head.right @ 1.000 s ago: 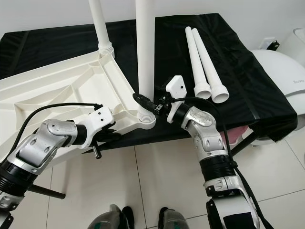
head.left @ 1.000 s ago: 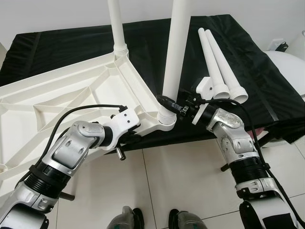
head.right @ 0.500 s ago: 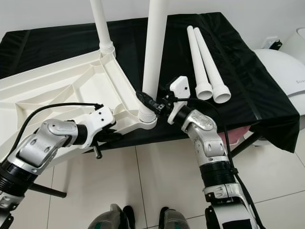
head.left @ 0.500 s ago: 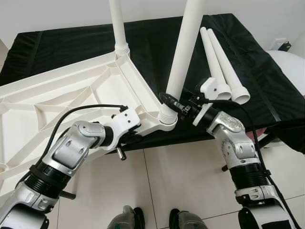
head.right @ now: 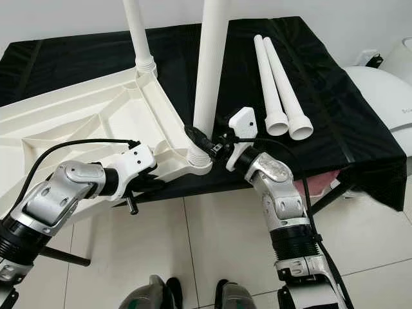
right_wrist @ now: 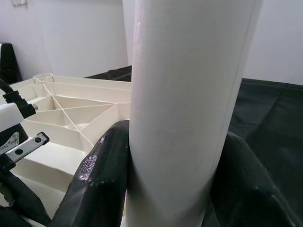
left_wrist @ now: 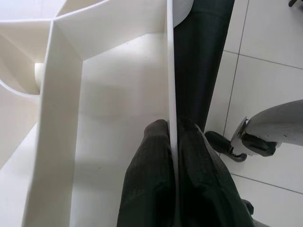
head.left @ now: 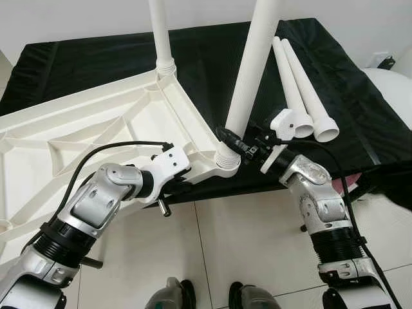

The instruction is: Building children table

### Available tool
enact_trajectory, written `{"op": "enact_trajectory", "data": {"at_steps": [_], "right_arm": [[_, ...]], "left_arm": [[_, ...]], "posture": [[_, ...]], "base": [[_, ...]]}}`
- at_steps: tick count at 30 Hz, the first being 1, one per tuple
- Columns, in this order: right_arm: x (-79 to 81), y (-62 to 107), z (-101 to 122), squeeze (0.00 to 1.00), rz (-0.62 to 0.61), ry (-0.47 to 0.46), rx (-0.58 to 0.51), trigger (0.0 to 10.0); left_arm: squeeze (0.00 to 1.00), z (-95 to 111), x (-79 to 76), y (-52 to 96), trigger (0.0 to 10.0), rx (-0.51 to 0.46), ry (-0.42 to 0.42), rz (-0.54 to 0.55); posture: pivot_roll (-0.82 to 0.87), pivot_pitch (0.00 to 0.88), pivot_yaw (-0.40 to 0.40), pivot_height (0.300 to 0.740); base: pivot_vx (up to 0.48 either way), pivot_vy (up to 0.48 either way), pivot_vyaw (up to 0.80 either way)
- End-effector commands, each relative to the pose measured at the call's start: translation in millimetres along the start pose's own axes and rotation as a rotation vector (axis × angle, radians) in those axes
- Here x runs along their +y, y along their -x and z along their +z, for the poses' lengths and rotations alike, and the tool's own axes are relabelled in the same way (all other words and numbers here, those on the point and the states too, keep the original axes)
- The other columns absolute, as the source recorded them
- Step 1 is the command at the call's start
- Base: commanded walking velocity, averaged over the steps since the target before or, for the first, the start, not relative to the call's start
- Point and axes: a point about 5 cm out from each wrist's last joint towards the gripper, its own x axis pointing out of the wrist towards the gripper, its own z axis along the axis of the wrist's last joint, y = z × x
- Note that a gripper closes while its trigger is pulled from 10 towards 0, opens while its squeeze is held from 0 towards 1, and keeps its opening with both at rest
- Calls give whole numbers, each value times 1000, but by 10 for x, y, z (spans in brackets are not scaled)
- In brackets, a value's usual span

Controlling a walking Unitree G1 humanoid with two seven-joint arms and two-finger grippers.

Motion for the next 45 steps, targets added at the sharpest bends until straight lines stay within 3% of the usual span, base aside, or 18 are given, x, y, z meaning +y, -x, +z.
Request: {"op": "enact_trajectory", "data": {"at_steps": [1,45], "right_arm": [[14,82,-219,0,-19,-20,109,10000],[207,69,-238,0,-190,-6,87,10000]], "left_arm": [[0,-111,-87,-62,10000,49,21,-61],[0,-96,-60,-53,10000,46,22,-55]], "posture": [[-66,161,37,740],[-70,180,35,740]], "base": [[0,0,0],[0,0,0]]}}
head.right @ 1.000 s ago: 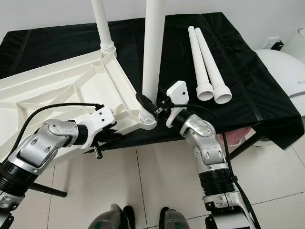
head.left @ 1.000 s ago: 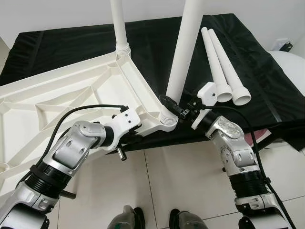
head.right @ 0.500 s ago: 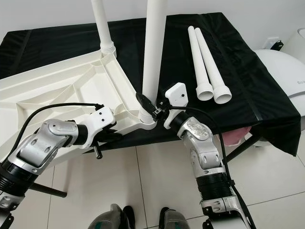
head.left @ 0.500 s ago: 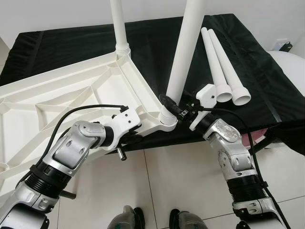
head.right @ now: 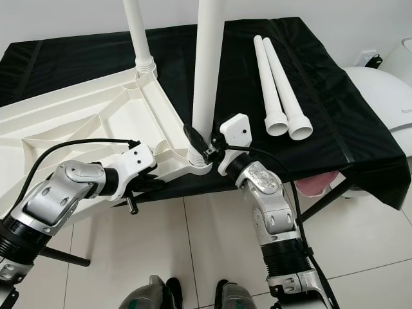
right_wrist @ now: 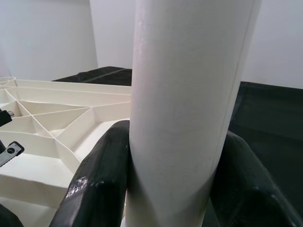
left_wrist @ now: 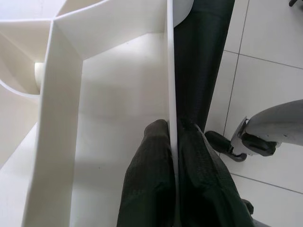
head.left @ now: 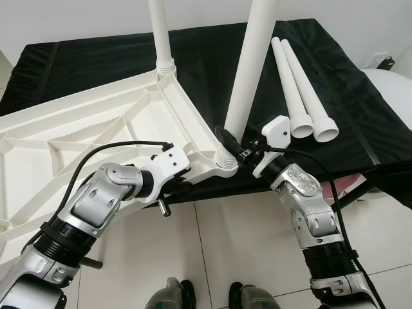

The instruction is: Building children table

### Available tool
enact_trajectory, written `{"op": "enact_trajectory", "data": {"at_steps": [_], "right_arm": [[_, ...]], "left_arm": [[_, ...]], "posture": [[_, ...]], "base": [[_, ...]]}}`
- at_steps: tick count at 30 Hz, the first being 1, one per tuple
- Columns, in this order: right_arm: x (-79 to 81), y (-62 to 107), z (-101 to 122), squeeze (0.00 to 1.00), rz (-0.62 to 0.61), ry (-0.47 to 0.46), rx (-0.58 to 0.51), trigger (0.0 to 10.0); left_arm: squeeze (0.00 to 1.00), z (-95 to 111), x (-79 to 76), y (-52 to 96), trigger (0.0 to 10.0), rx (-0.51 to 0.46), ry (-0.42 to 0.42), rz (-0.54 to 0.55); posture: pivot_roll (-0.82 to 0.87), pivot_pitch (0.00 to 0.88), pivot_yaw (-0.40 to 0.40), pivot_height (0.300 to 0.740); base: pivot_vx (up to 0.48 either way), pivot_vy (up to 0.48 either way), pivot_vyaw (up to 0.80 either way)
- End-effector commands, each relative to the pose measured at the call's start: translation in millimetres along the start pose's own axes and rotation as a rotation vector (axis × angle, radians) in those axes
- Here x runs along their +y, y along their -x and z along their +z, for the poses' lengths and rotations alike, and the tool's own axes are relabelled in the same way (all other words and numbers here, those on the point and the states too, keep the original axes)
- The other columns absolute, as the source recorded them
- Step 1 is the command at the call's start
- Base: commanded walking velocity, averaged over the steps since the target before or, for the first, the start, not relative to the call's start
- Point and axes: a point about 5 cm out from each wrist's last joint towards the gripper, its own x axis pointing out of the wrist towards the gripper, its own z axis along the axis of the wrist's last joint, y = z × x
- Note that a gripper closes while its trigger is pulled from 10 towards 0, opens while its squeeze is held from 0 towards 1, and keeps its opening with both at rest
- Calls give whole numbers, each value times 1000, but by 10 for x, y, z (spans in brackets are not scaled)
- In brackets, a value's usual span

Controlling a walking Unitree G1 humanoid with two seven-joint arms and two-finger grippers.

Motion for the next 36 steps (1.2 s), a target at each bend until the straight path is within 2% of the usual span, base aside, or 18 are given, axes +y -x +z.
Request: {"op": "enact_trajectory", "data": {"at_steps": [1,14,24,27,36], "right_arm": [[32,71,-217,0,-20,-14,114,10000],[21,80,-197,0,-95,-17,104,10000],[69,63,-152,0,-161,26,81,10000],[112,56,-141,0,-176,69,79,10000],[103,70,-155,0,-237,82,89,10000]], "left_arm": [[0,-94,-68,-52,10000,43,20,-56],[0,-93,-76,-62,10000,42,18,-59],[0,-86,-83,-68,10000,40,14,-63],[0,-82,-84,-68,10000,40,12,-64],[0,-81,-86,-73,10000,40,10,-67]], "posture": [[-70,180,35,740],[-74,171,33,740],[-74,165,32,740],[-74,165,32,740],[-78,166,34,740]], "base": [[0,0,0],[0,0,0],[0,0,0],[0,0,0],[0,0,0]]}}
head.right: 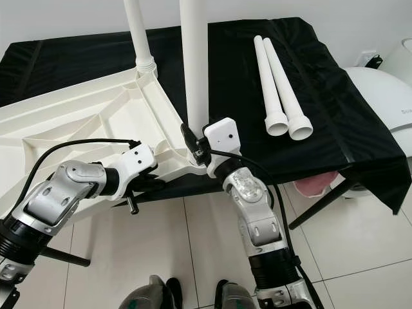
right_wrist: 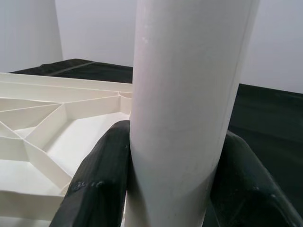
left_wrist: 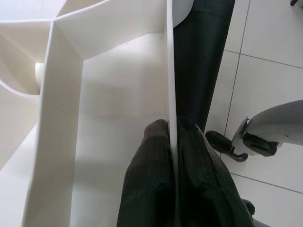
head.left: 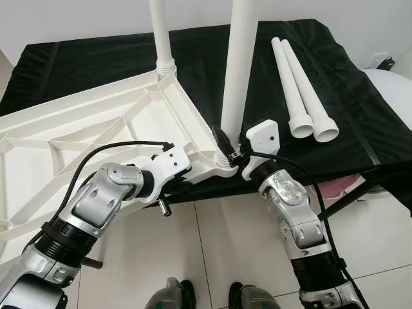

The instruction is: Building children table

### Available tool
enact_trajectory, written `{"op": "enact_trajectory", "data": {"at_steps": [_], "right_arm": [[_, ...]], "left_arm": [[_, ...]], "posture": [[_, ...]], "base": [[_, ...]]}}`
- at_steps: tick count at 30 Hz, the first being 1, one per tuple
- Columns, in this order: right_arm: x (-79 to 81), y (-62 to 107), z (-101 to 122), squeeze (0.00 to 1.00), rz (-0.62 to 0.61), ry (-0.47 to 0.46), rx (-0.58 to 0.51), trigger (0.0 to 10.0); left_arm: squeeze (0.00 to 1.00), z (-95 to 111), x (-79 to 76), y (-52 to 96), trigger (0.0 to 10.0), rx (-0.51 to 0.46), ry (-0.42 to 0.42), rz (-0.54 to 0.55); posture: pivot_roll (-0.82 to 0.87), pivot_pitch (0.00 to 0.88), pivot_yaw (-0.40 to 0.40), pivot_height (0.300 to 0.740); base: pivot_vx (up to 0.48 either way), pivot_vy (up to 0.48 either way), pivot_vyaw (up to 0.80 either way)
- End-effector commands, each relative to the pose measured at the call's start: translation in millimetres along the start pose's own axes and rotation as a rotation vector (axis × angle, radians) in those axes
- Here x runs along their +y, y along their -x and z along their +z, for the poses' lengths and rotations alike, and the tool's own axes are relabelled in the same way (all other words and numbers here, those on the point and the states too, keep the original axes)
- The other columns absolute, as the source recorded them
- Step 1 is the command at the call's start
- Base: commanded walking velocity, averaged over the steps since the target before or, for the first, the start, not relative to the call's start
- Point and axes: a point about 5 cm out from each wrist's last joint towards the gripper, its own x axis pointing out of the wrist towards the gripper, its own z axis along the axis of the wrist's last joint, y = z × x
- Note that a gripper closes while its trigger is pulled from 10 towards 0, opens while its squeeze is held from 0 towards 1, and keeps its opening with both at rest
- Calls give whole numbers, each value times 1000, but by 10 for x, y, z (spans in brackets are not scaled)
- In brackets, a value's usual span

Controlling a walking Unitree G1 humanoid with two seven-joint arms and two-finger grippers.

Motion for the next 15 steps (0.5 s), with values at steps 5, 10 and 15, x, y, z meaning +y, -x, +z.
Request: {"op": "enact_trajectory", "data": {"at_steps": [5,10,15], "right_arm": [[-101,99,-214,0,-115,17,116,10000],[-101,109,-231,0,-167,16,127,10000],[-41,115,-237,0,-229,39,134,10000]], "left_arm": [[0,-89,-74,-59,10000,45,10,-63],[0,-95,-70,-52,10000,48,13,-60],[0,-94,-66,-43,10000,48,14,-58]], "posture": [[-77,171,34,740],[-74,176,36,740],[-74,176,36,740]], "base": [[0,0,0],[0,0,0],[0,0,0]]}}
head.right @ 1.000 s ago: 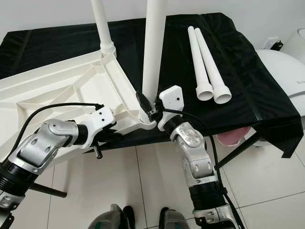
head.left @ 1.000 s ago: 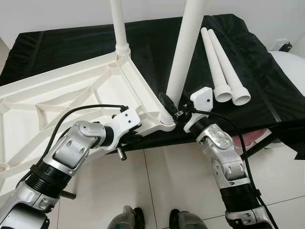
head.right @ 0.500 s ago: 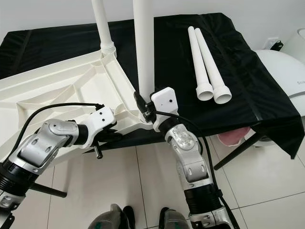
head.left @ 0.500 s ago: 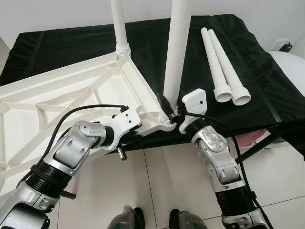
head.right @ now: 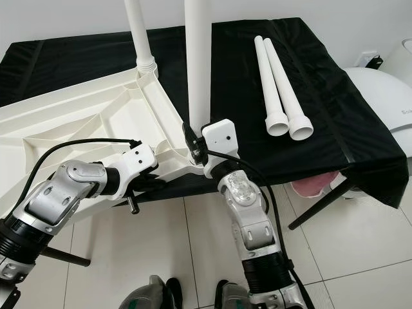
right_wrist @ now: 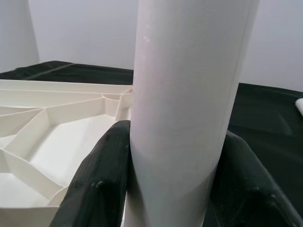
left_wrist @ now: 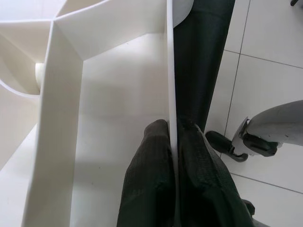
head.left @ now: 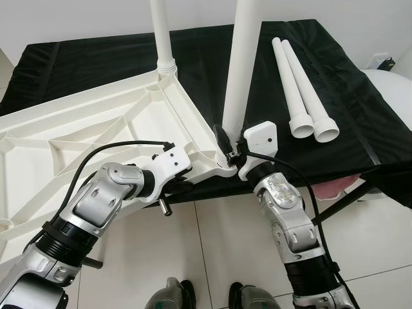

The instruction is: Building children table

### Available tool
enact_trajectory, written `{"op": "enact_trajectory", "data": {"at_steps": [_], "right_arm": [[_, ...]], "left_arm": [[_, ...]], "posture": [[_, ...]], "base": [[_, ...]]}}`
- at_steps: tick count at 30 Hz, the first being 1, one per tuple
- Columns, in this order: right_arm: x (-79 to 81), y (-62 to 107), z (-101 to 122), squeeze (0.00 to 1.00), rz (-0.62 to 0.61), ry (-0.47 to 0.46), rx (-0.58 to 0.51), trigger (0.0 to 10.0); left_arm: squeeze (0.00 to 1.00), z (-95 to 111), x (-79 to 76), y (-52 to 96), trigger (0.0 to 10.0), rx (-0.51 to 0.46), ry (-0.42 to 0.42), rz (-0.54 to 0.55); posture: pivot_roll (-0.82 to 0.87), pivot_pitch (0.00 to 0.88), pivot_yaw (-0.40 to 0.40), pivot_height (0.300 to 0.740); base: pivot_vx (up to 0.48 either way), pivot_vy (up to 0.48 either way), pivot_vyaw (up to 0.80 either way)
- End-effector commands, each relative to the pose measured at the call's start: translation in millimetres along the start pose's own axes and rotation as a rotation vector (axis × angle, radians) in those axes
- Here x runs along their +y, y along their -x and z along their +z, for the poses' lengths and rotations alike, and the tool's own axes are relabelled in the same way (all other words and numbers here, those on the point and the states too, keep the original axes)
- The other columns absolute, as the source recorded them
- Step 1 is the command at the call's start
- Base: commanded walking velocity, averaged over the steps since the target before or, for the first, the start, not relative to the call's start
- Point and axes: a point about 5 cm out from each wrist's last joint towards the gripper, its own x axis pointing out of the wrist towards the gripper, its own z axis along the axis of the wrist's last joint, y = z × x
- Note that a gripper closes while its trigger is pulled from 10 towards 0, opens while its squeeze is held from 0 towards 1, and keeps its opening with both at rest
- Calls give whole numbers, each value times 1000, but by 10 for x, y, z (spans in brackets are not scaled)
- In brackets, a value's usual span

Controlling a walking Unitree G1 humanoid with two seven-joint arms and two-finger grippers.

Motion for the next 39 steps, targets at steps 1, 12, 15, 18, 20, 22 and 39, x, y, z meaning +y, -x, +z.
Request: {"op": "enact_trajectory", "data": {"at_steps": [1,12,15,18,20,22,39], "right_arm": [[-129,95,-219,0,-111,46,115,10000],[-103,132,-231,0,-205,86,123,10000],[-106,151,-259,0,-245,68,144,10000],[-114,157,-283,0,-282,77,165,10000],[-114,156,-290,0,-299,87,171,10000],[-107,154,-297,0,-318,85,175,10000],[-56,231,-345,0,-426,103,188,10000]], "left_arm": [[0,-97,-70,-37,10000,48,14,-57],[0,-88,-53,-35,10000,46,13,-55],[0,-87,-51,-34,10000,46,12,-54],[0,-87,-50,-34,10000,46,12,-54],[0,-86,-49,-35,10000,46,11,-53],[0,-84,-47,-36,10000,45,12,-52],[0,-89,-42,-28,10000,47,13,-50]], "posture": [[-74,176,36,740],[-74,182,37,740],[-74,181,37,740],[-74,181,37,740],[-74,180,37,740],[-74,180,37,740],[-71,179,38,740]], "base": [[0,0,0],[0,0,0],[0,0,0],[0,0,0],[0,0,0],[0,0,0],[0,0,0]]}}
